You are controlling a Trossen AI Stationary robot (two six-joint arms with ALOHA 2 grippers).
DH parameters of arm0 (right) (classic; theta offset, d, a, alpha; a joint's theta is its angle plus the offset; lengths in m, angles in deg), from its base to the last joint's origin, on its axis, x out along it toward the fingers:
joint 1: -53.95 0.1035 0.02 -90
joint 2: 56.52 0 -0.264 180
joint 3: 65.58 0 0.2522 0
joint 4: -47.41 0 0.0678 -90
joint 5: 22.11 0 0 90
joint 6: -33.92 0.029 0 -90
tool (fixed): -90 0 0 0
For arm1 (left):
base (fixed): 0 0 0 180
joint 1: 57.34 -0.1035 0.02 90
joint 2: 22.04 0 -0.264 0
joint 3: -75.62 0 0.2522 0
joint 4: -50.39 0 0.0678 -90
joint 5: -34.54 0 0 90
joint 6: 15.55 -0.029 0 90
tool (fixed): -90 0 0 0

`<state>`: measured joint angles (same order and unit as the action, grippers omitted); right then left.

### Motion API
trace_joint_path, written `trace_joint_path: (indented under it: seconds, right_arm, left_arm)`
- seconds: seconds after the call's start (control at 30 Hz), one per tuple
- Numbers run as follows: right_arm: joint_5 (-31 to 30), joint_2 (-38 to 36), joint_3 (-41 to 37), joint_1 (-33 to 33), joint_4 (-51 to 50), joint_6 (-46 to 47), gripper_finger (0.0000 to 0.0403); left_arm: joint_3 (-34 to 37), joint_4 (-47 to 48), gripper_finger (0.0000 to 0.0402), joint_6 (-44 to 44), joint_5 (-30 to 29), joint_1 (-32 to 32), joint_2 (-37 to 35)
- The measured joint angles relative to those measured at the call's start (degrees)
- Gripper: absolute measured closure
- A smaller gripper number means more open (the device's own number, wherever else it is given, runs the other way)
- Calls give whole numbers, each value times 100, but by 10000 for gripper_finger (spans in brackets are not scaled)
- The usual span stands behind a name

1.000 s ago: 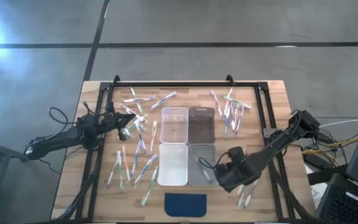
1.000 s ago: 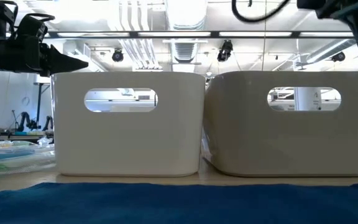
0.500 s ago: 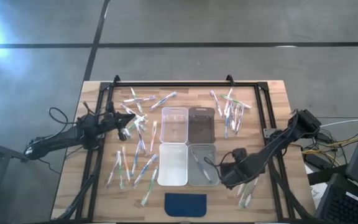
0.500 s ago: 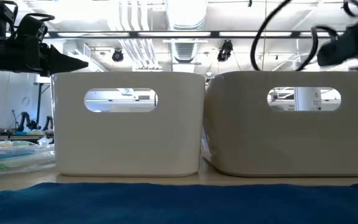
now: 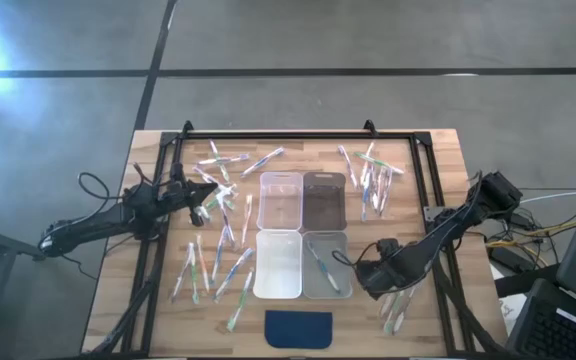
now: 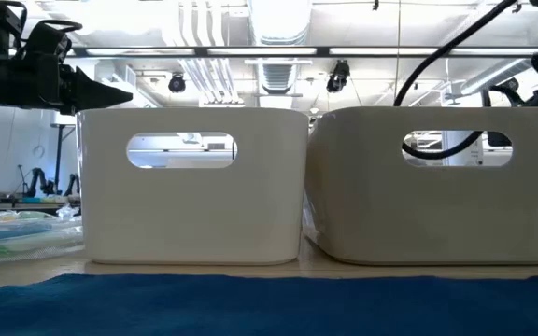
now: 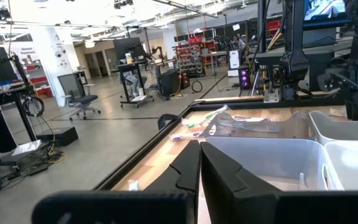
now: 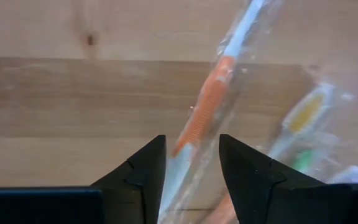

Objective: Pick & Place Toothbrushes
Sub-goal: Put the orange toothbrush into the black bin

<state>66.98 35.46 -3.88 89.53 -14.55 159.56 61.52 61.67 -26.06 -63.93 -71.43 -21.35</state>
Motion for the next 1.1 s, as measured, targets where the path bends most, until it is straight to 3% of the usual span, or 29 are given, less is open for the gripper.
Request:
trace_joint_path:
  seconds: [0.13,0.37,0.8,1.1]
  right_arm:
    - [-8,-84,-327,4,556,8,272]
    - [-34,-87,-448,4,631,81,293]
    - [-80,-69,-431,4,688,42,382]
    - [-381,-185,-447,9,701,39,377]
  left_arm:
    - [0,0,385,0,0,0,0]
    - [0,0,384,0,2,-1,0]
    - [0,0,385,0,2,-4,0]
    - [0,0,384,0,2,-2,0]
